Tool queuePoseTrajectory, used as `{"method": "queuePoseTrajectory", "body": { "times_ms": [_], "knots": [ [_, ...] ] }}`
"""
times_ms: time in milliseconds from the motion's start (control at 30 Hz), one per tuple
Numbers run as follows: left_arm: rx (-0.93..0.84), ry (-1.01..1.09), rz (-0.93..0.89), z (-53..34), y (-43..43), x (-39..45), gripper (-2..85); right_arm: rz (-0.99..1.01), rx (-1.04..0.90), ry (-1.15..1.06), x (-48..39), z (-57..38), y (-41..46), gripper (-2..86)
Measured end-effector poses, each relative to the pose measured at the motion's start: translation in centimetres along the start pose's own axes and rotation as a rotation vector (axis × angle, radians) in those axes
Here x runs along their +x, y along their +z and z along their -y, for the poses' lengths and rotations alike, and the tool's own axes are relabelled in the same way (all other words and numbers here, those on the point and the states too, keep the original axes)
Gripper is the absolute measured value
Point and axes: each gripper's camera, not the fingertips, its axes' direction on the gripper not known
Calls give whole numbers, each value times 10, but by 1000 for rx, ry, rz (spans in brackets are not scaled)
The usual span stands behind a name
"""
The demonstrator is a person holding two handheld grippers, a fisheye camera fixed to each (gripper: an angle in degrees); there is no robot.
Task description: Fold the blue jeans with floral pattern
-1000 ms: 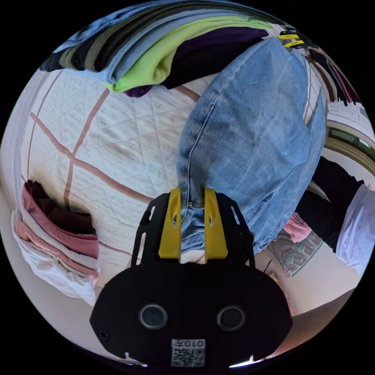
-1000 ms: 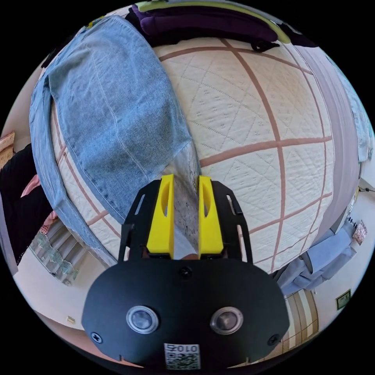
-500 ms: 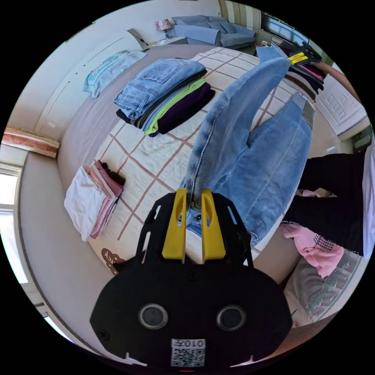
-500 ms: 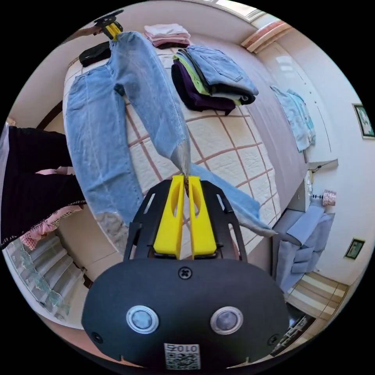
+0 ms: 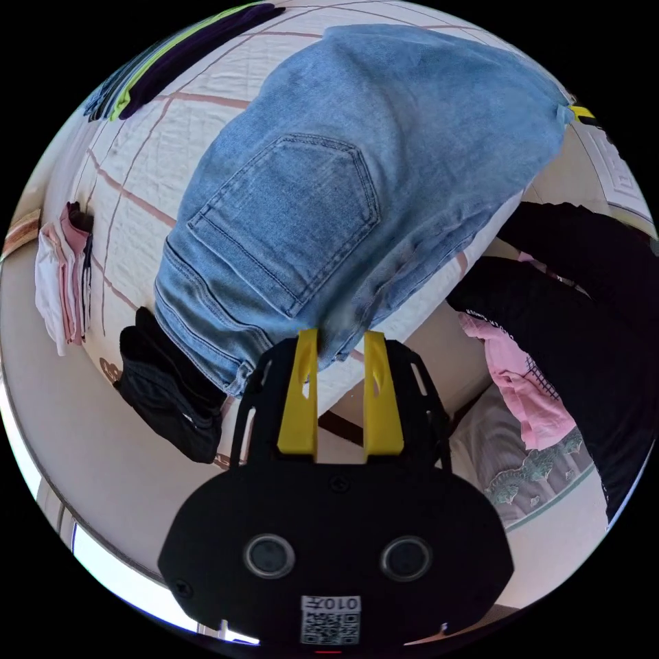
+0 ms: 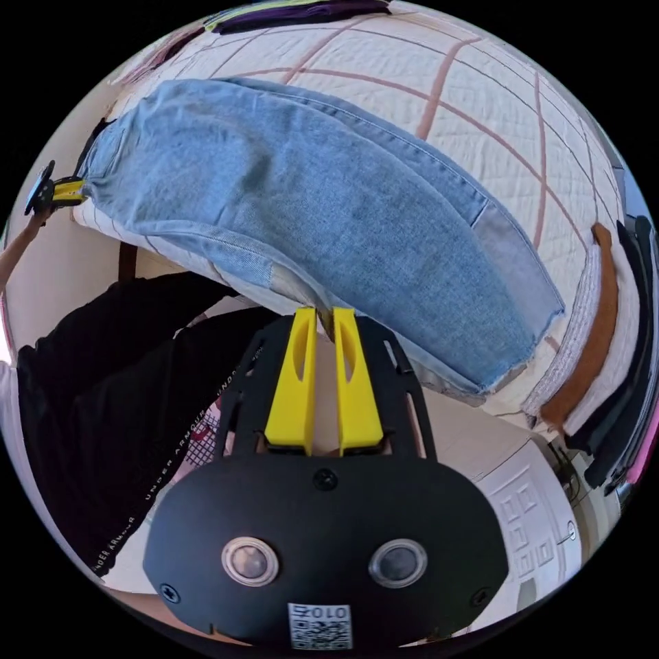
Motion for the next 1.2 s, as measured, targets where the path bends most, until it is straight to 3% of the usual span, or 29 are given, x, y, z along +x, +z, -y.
{"method": "queuePoseTrajectory", "body": {
  "times_ms": [167,233,267,300,367,533,700,933,1033,1200],
  "knots": [
    [24,-56,-104,-32,-13,1,83,74,126,124,47,-69,-30,48],
    [153,-129,-198,-34,-41,-11,85,10,177,212,78,-93,-45,64],
    [315,-174,-220,-31,-72,-19,87,-13,189,226,86,-96,-48,71],
    [441,-198,-200,-20,-101,-24,89,-60,203,259,101,-98,-52,84],
    [502,-175,-132,14,-130,-27,92,-112,218,294,125,-97,-54,95],
    [389,-14,-92,129,-138,-27,89,-66,139,410,189,-89,-24,96],
    [248,-11,-279,188,-104,-26,48,-42,113,373,191,-87,-12,43],
    [341,-199,-328,162,-109,-39,16,-236,179,232,185,-95,-100,33],
    [381,-295,-357,159,-101,-40,17,-316,52,152,197,-64,-71,31],
    [303,-356,-291,186,-90,-36,35,-198,-15,229,227,-39,-39,35]
  ]
}}
